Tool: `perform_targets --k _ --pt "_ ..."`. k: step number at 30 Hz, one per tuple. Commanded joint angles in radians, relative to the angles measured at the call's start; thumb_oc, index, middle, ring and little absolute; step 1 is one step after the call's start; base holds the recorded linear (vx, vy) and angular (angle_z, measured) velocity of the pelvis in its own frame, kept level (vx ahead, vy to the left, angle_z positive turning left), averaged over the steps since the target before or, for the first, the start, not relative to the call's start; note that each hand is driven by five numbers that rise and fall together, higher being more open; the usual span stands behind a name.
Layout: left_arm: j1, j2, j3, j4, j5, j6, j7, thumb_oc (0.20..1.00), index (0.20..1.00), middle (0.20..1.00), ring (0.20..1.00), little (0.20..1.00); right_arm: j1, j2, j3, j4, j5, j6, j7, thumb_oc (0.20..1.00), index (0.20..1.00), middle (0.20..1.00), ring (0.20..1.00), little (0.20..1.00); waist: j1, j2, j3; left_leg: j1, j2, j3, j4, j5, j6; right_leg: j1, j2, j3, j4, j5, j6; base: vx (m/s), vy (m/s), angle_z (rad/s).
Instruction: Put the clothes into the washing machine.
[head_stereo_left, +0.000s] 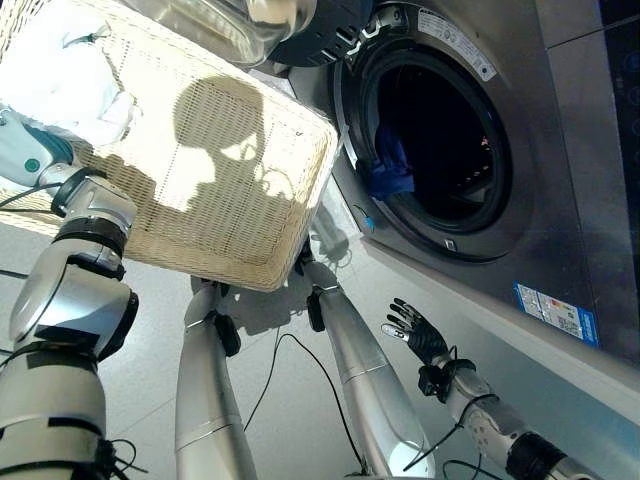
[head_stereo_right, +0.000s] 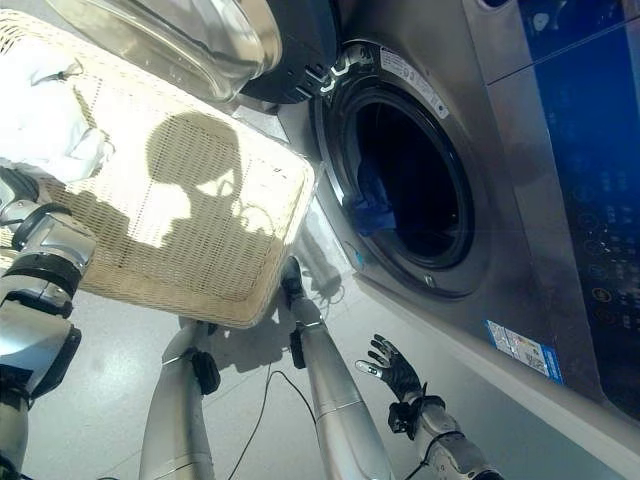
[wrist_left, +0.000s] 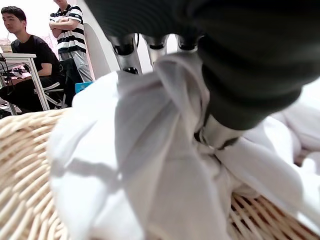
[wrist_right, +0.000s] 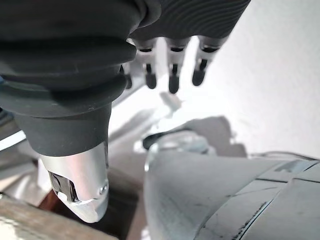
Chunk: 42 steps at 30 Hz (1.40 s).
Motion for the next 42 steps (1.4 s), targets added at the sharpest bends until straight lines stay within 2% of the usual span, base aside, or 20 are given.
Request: perform_targets --k 1,2,5,6,8,13,16,17,18,20,21,23,27,28,32,35,38,39,42 --pt "0.082 0.003 0.05 -0.065 -0.16 -0.164 -0.14 0.2 0.2 0.2 0.2 0.2 0.038 -0.024 0.014 -0.072 0.006 -0.02 -0.005 1.0 1.0 1.0 1.0 1.0 0.031 -0.117 0.015 0.097 -0.105 0.047 0.164 -0.261 0.011 0.044 0.076 0.012 -0.205 0.18 0.041 0.0 0.0 0.0" --pt "0.104 -0.005 0.07 -0.087 -0.158 -0.202 -0.127 0.2 0.2 0.2 0.2 0.2 0.043 -0.023 0.014 -0.08 0.004 -0.025 -0.006 1.0 1.0 1.0 1.0 1.0 0.036 -0.113 0.015 0.109 -0.108 0.045 0.149 -0.255 0.011 0.053 0.077 0.013 -0.207 0.178 0.039 -0.03 -0.001 0.04" --pt "0.136 -0.015 0.094 -0.13 -0.147 -0.233 -0.123 0.2 0.2 0.2 0.2 0.2 0.049 -0.023 0.011 -0.1 -0.005 -0.03 -0.015 1.0 1.0 1.0 1.0 1.0 0.043 -0.106 0.015 0.125 -0.112 0.043 0.131 -0.245 0.009 0.065 0.078 0.014 -0.21 0.174 0.039 -0.03 -0.01 0.05" --pt "0.179 -0.028 0.123 -0.178 -0.153 -0.265 -0.114 0.2 0.2 0.2 0.2 0.2 0.054 -0.023 0.005 -0.116 -0.013 -0.035 -0.022 1.0 1.0 1.0 1.0 1.0 0.053 -0.098 0.015 0.145 -0.117 0.041 0.108 -0.232 0.007 0.082 0.078 0.012 -0.212 0.17 0.038 -0.04 -0.03 0.06" --pt "0.2 -0.031 0.132 -0.197 -0.144 -0.276 -0.119 0.2 0.2 0.2 0.2 0.2 0.058 -0.022 0.001 -0.119 -0.019 -0.042 -0.024 1.0 1.0 1.0 1.0 1.0 0.058 -0.094 0.015 0.159 -0.119 0.041 0.093 -0.224 0.007 0.092 0.08 0.011 -0.211 0.169 0.038 -0.04 -0.032 0.12" --pt "0.355 -0.063 0.196 -0.327 -0.133 -0.348 -0.122 0.2 0.2 0.2 0.2 0.2 0.081 -0.012 -0.04 -0.143 -0.041 -0.045 -0.043 1.0 1.0 1.0 1.0 1.0 0.094 -0.066 0.015 0.239 -0.131 0.031 0.017 -0.186 0.001 0.163 0.079 0.0 -0.22 0.152 0.037 -0.06 -0.059 0.13" --pt "0.516 -0.112 0.244 -0.458 -0.107 -0.393 -0.155 0.2 0.2 0.2 0.2 0.2 0.099 0.009 -0.09 -0.161 -0.079 -0.031 -0.065 1.0 1.0 1.0 1.0 1.0 0.137 -0.037 0.015 0.32 -0.133 0.013 -0.067 -0.141 -0.002 0.237 0.076 -0.02 -0.223 0.128 0.034 -0.11 -0.111 0.05" --pt "0.536 -0.124 0.258 -0.491 -0.111 -0.406 -0.162 0.2 0.2 0.2 0.2 0.2 0.087 0.014 -0.109 -0.164 -0.089 -0.031 -0.071 1.0 1.0 1.0 1.0 1.0 0.139 -0.038 0.015 0.307 -0.141 0.021 -0.095 -0.095 0.0 0.223 0.063 -0.025 -0.229 0.149 0.028 -0.12 -0.099 0.09" --pt "0.536 -0.124 0.258 -0.491 -0.111 -0.406 -0.162 0.2 0.2 0.2 0.2 0.2 0.087 0.014 -0.109 -0.164 -0.089 -0.031 -0.071 1.0 1.0 1.0 1.0 1.0 0.139 -0.038 0.015 0.307 -0.141 0.021 -0.095 -0.095 0.0 0.223 0.063 -0.025 -0.229 0.149 0.028 -0.12 -0.092 0.11" --pt "0.625 -0.164 0.276 -0.546 -0.116 -0.452 -0.212 0.2 0.2 0.2 0.2 0.2 0.093 0.027 -0.137 -0.157 -0.101 -0.036 -0.086 1.0 1.0 1.0 1.0 1.0 0.17 -0.014 0.015 0.367 -0.139 0.007 -0.153 -0.066 -0.003 0.276 0.055 -0.047 -0.234 0.131 0.028 -0.09 -0.124 0.15" --pt "0.696 -0.2 0.279 -0.594 -0.112 -0.484 -0.245 0.2 0.2 0.2 0.2 0.2 0.092 0.04 -0.166 -0.148 -0.128 -0.043 -0.105 1.0 1.0 1.0 1.0 1.0 0.197 0.01 0.015 0.423 -0.137 -0.011 -0.217 -0.036 -0.005 0.324 0.05 -0.064 -0.239 0.116 0.027 -0.12 -0.172 0.16" --pt "0.767 -0.243 0.26 -0.647 -0.054 -0.5 -0.272 0.2 0.2 0.2 0.2 0.2 0.083 0.055 -0.198 -0.136 -0.147 -0.046 -0.134 1.0 1.0 1.0 1.0 1.0 0.226 0.04 0.015 0.491 -0.131 -0.029 -0.29 -0.001 -0.009 0.385 0.045 -0.083 -0.247 0.098 0.024 -0.09 -0.119 0.19" --pt "0.842 -0.278 0.221 -0.712 -0.046 -0.531 -0.31 0.2 0.2 0.2 0.2 0.2 0.06 0.064 -0.246 -0.11 -0.154 -0.045 -0.152 1.0 1.0 1.0 1.0 1.0 0.256 0.086 0.015 0.582 -0.123 -0.048 -0.376 0.04 -0.02 0.469 0.039 -0.104 -0.257 0.073 0.022 -0.06 -0.039 0.15" --pt "0.889 -0.299 0.207 -0.745 -0.055 -0.556 -0.33 0.2 0.2 0.2 0.2 0.2 0.045 0.067 -0.275 -0.098 -0.166 -0.044 -0.168 1.0 1.0 1.0 1.0 1.0 0.272 0.114 0.015 0.644 -0.118 -0.057 -0.423 0.059 -0.025 0.528 0.031 -0.117 -0.269 0.06 0.023 -0.08 -0.067 0.27" --pt "0.956 -0.337 0.182 -0.809 -0.059 -0.587 -0.363 0.2 0.2 0.2 0.2 0.2 0.021 0.075 -0.301 -0.09 -0.205 -0.053 -0.177 1.0 1.0 1.0 1.0 1.0 0.294 0.152 0.015 0.738 -0.115 -0.062 -0.462 0.073 -0.034 0.633 0.016 -0.135 -0.294 0.043 0.025 -0.06 -0.052 0.11" --pt "0.98 -0.34 0.175 -0.849 -0.066 -0.593 -0.403 0.2 0.2 0.2 0.2 0.2 0.013 0.077 -0.298 -0.099 -0.253 -0.054 -0.173 1.0 1.0 1.0 1.0 1.0 0.302 0.168 0.015 0.785 -0.112 -0.062 -0.467 0.07 -0.038 0.692 0.009 -0.149 -0.311 0.036 0.025 -0.04 -0.056 0.13" --pt "1.006 -0.335 0.155 -0.899 -0.067 -0.609 -0.5 0.2 0.2 0.2 0.2 0.2 0.004 0.075 -0.276 -0.118 -0.293 -0.036 -0.117 1.0 1.0 1.0 1.0 1.0 0.306 0.18 0.011 0.847 -0.108 -0.054 -0.466 0.062 -0.044 0.772 -0.001 -0.169 -0.334 0.031 0.022 -0.02 -0.067 0.04" --pt "1.021 -0.326 0.142 -0.931 -0.073 -0.605 -0.556 0.2 0.2 0.2 0.2 0.2 0.004 0.071 -0.256 -0.126 -0.303 -0.019 -0.066 1.0 1.0 1.0 1.0 1.0 0.308 0.183 -0.014 0.867 -0.103 -0.045 -0.466 0.057 -0.048 0.803 -0.006 -0.18 -0.349 0.028 0.019 0.01 -0.066 0.04" --pt "1.026 -0.317 0.102 -0.958 -0.061 -0.597 -0.627 0.2 0.2 0.2 0.2 0.2 -0.005 0.063 -0.215 -0.131 -0.321 0.007 0.003 1.0 1.0 1.0 1.0 1.0 0.309 0.188 -0.044 0.889 -0.101 -0.039 -0.464 0.054 -0.051 0.84 -0.008 -0.19 -0.362 0.022 0.014 0.03 -0.04 0.03"
